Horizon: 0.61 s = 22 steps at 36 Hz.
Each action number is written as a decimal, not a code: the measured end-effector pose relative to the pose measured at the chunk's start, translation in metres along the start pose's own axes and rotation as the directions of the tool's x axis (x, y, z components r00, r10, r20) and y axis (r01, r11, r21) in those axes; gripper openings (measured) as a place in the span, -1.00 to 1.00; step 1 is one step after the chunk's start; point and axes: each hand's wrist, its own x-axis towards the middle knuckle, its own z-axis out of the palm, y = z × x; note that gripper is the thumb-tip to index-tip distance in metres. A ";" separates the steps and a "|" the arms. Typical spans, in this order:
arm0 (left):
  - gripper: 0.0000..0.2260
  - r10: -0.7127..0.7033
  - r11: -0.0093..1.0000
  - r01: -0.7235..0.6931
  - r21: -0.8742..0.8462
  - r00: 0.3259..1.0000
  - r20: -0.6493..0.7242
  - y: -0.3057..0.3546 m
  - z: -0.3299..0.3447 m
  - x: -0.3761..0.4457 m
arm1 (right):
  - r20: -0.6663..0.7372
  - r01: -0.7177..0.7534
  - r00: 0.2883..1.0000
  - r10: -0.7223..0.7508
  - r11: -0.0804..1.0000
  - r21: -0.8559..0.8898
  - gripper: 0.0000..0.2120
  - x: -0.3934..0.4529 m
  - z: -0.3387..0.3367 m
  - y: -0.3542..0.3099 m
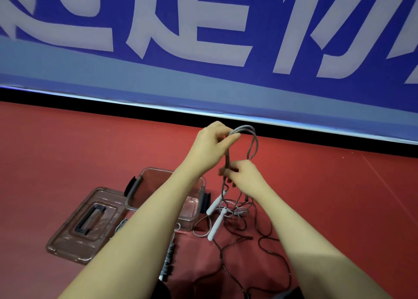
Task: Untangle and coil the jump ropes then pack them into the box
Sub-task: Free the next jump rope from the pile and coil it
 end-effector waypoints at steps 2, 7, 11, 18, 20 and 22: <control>-0.80 -0.052 0.997 0.052 -0.058 0.999 0.005 -0.001 0.000 0.000 | -0.045 0.009 0.999 -0.008 1.000 0.025 -0.85 0.000 0.001 -0.002; -0.66 -0.223 0.971 0.227 -0.076 0.973 0.069 -0.014 0.000 -0.003 | -0.216 0.048 0.976 -0.002 0.977 0.208 -0.78 0.004 -0.004 -0.004; -0.72 -0.307 0.946 0.272 0.175 0.926 0.220 -0.028 0.000 -0.009 | -0.265 0.071 0.962 0.064 0.880 0.470 -0.78 0.010 -0.008 -0.004; -0.87 -0.244 0.966 0.195 0.169 0.902 0.355 -0.034 0.003 -0.019 | -0.235 0.106 0.969 0.077 0.728 0.678 -0.77 0.014 -0.014 -0.010; -0.86 -0.218 0.972 0.177 0.156 0.927 0.306 -0.030 0.003 -0.017 | -0.211 0.117 0.975 0.065 0.657 0.745 -0.78 0.012 -0.018 -0.014; -0.84 -0.185 0.972 0.139 0.191 0.951 0.248 -0.026 0.004 -0.016 | -0.193 0.136 0.981 0.034 0.592 0.795 -0.81 0.010 -0.020 -0.016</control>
